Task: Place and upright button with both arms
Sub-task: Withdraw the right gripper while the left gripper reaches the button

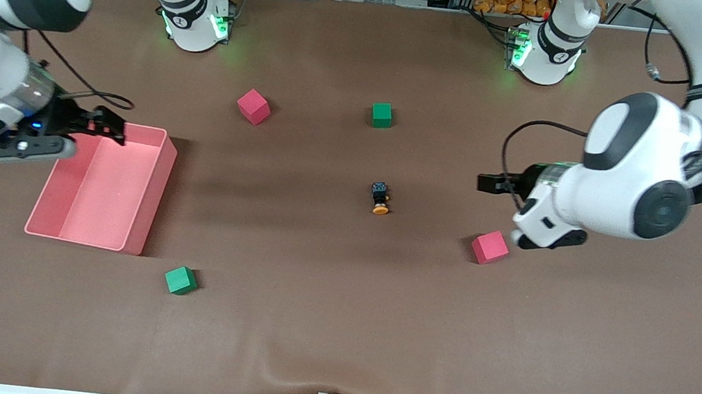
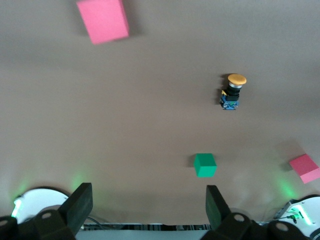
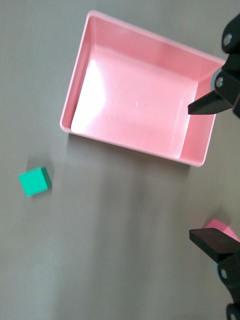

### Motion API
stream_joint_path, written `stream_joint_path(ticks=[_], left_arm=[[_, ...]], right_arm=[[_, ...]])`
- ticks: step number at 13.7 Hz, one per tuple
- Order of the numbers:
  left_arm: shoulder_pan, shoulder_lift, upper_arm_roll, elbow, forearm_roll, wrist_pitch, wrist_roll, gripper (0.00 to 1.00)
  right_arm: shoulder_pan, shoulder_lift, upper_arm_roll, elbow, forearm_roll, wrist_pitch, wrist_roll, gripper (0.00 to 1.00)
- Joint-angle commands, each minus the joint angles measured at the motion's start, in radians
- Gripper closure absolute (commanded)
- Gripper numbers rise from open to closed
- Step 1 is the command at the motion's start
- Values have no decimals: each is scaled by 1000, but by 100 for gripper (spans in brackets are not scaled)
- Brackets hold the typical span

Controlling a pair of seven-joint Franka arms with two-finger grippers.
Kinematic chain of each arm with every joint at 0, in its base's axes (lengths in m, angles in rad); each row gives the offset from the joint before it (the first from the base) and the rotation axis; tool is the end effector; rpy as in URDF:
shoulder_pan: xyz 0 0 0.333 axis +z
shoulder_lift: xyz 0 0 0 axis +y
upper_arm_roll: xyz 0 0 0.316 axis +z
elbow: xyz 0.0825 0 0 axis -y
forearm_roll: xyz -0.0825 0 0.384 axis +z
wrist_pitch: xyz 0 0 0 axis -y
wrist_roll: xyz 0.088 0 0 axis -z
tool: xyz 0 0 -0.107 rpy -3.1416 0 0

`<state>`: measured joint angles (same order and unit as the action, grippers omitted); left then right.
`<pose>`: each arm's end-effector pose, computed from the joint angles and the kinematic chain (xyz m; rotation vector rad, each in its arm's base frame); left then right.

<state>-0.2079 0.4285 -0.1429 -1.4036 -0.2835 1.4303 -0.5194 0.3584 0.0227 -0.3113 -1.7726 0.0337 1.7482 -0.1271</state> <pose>0.5936 -0.2369 0.4425 2.8884 0.2701 -0.7469 0.5642 0.0310 0.5316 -3.1020 -0.2603 0.0699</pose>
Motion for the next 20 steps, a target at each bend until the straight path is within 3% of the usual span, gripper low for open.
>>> stream_joint_path(ticks=[1,5,9,11,16,20], left_arm=[[-34,64,5,34,-22,-13,-51,0],[-103,142,6,37,-22,21,-120,0],[-136,208,3,47,-31,145,-106,0],[-168,249,3,61,-51,202,-106,6],[-225,328,0,60,-91,324,-105,7],[-268,375,0,58,-95,374,-108,10]], right_arm=[[-123,-18,67,41,-31,-50,-83,0],[-268,-81,148,48,-60,-97,-151,0],[-421,-76,305,148,-106,-202,-131,0],[-427,-81,311,154,-104,-205,-123,0],[-427,-78,304,222,-83,-334,15,0],[-450,-78,299,225,11,-309,27,0]])
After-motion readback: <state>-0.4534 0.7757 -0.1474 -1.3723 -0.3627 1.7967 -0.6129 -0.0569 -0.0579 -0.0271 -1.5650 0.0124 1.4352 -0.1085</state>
